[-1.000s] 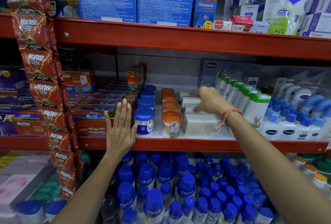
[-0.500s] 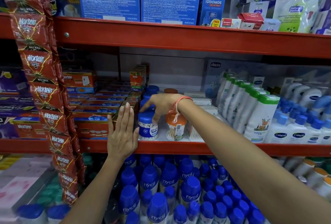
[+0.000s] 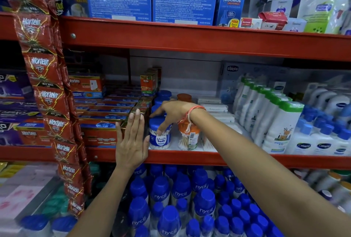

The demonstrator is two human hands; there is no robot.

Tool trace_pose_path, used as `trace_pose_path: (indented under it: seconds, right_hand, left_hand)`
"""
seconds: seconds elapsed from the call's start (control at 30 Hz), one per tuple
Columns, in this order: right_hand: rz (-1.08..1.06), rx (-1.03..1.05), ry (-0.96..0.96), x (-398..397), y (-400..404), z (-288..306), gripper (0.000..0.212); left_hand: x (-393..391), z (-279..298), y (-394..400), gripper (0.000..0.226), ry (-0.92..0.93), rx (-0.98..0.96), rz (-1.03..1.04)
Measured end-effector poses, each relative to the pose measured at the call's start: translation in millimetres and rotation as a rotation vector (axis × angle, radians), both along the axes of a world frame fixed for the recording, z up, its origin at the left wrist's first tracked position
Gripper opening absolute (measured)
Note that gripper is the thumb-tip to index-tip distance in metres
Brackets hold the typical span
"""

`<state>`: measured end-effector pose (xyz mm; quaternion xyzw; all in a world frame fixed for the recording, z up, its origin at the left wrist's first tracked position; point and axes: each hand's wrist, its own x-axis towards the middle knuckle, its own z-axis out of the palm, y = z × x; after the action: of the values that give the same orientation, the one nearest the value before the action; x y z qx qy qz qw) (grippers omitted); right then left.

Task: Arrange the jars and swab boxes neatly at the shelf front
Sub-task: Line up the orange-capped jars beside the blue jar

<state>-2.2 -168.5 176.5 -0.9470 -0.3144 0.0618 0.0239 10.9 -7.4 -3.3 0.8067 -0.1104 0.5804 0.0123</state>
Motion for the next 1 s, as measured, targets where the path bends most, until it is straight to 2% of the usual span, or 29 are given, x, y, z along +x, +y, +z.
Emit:
trace_pose_path:
  seconds: [0.13, 0.53, 0.6, 0.7, 0.77, 0.93, 1.0]
  right_hand:
    - [-0.002, 0.023, -0.027, -0.5, 0.9, 0.0, 0.05]
    - [-0.017, 0.048, -0.042, -4.4, 0.3, -3.4, 0.051]
    - [-0.022, 0.04, -0.044, -3.8, 0.8, -3.9, 0.053]
    - [-0.046, 0.027, -0.062, -1.9, -2.7, 0.8, 0.07]
    - [-0.095, -0.026, -0.087, -1.4, -10.7, 9.3, 0.078]
    - [-0.165, -0.217, 0.017, -2.0, -39.4, 17.9, 0.069]
    - [-0.198, -0.286, 0.055, -1.3, -46.9, 15.2, 0.074]
  left_hand:
    - [0.1, 0.8, 0.3, 0.059, -0.002, -0.006, -0.001]
    - [0.4, -0.8, 0.7, 0.059, 0.007, 0.0, 0.002]
    - [0.0, -0.9, 1.2, 0.059, 0.006, -0.002, 0.006]
    - [-0.5, -0.5, 0.7, 0.059, 0.001, -0.001, 0.003]
    - [-0.6, 0.1, 0.4, 0.059, -0.002, -0.003, -0.002]
    - [-1.1, -0.6, 0.5, 0.059, -0.007, -0.005, -0.001]
    - [-0.5, -0.9, 0.2, 0.059, -0.014, 0.003, 0.003]
